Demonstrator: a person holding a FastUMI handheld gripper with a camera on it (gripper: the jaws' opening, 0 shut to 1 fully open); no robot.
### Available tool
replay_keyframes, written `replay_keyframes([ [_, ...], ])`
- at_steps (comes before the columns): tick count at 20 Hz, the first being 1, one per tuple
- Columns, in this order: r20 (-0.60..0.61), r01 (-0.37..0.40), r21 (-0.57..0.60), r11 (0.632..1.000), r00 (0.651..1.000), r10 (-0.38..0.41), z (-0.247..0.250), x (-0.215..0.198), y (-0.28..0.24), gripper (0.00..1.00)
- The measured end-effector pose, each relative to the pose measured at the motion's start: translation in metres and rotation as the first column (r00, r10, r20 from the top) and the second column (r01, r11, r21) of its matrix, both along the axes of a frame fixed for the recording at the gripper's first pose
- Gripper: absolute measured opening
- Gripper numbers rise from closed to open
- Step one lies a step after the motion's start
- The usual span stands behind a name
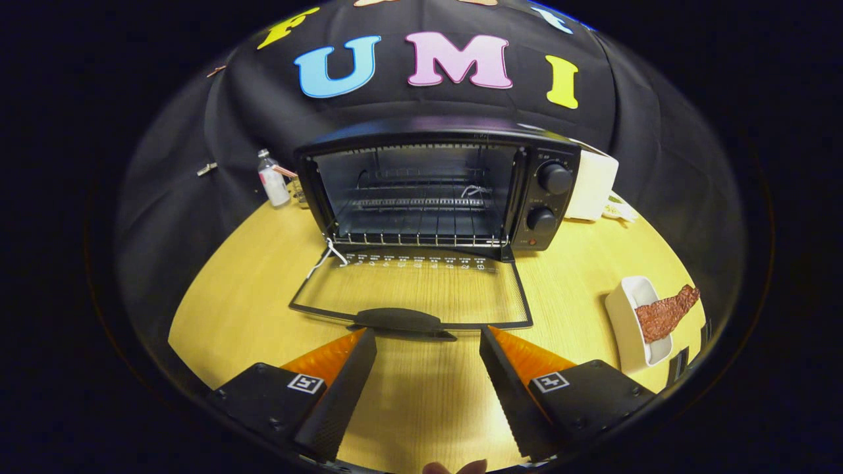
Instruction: Open the toaster oven, put the food inside, and close the toaster oven door.
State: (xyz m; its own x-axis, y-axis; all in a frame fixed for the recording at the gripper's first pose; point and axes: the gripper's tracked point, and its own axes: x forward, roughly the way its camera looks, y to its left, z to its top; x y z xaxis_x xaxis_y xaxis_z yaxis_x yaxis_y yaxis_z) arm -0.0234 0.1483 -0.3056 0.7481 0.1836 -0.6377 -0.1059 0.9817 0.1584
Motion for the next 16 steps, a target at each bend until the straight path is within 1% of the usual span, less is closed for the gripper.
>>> replay_keyframes([
  [3,0.062,-0.004,0.028,1.000,0.998,0.002,0.034,0.000,-0.018,0.98],
  [6,0.128,-0.015,0.021,1.000,0.992,0.012,0.069,0.002,-0.048,0.98],
  [10,0.198,0.020,0.022,1.000,0.980,-0.024,0.110,0.004,-0.104,0.98],
  [13,0.191,0.041,0.030,0.999,0.981,-0.046,0.121,0.002,-0.153,0.98],
  [16,0.129,0.071,0.000,0.997,0.989,-0.071,0.106,0.000,-0.214,0.98],
])
